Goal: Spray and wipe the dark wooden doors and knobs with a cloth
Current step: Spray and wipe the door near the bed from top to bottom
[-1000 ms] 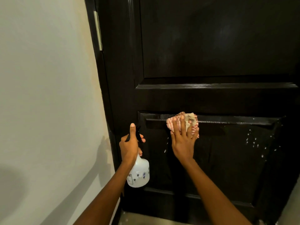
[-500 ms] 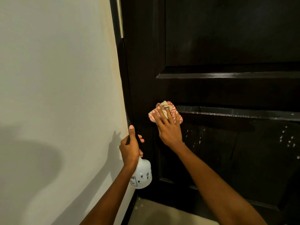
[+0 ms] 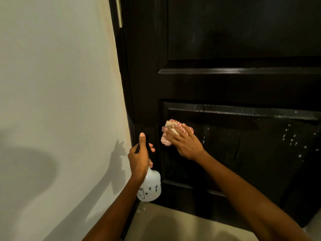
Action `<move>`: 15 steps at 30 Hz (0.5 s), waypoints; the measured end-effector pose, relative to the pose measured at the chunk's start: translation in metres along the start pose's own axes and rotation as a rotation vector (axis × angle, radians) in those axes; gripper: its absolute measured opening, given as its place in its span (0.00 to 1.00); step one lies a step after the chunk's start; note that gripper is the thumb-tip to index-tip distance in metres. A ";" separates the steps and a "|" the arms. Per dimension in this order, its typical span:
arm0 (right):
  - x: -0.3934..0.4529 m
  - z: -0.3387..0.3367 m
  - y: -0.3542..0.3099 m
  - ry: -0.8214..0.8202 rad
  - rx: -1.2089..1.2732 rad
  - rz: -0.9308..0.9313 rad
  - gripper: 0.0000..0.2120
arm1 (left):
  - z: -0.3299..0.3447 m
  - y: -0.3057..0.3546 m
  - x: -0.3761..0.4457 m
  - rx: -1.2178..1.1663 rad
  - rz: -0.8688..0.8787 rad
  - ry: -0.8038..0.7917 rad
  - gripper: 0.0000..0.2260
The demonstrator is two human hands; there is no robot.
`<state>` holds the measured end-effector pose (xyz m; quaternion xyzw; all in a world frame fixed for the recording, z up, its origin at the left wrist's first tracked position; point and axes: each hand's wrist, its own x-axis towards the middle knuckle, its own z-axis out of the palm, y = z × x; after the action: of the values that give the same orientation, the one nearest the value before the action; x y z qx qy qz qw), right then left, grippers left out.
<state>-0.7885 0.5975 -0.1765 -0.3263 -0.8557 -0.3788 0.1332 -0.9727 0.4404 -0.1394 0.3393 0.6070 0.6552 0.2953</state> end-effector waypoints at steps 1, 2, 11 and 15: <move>0.004 -0.012 0.016 0.082 0.034 0.090 0.34 | 0.004 0.003 0.000 -0.018 0.005 -0.004 0.29; 0.004 -0.022 0.034 0.168 0.052 0.189 0.31 | 0.011 0.005 -0.001 -0.032 0.006 -0.009 0.29; -0.133 -0.018 0.083 0.346 0.390 1.212 0.34 | 0.048 0.009 -0.006 -0.034 0.041 -0.122 0.30; -0.105 -0.029 0.077 0.508 0.548 1.485 0.32 | 0.055 0.005 -0.009 -0.033 0.041 -0.139 0.30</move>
<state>-0.6595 0.5670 -0.1632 -0.6667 -0.4234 -0.0326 0.6125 -0.9229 0.4654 -0.1337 0.3913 0.5672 0.6457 0.3289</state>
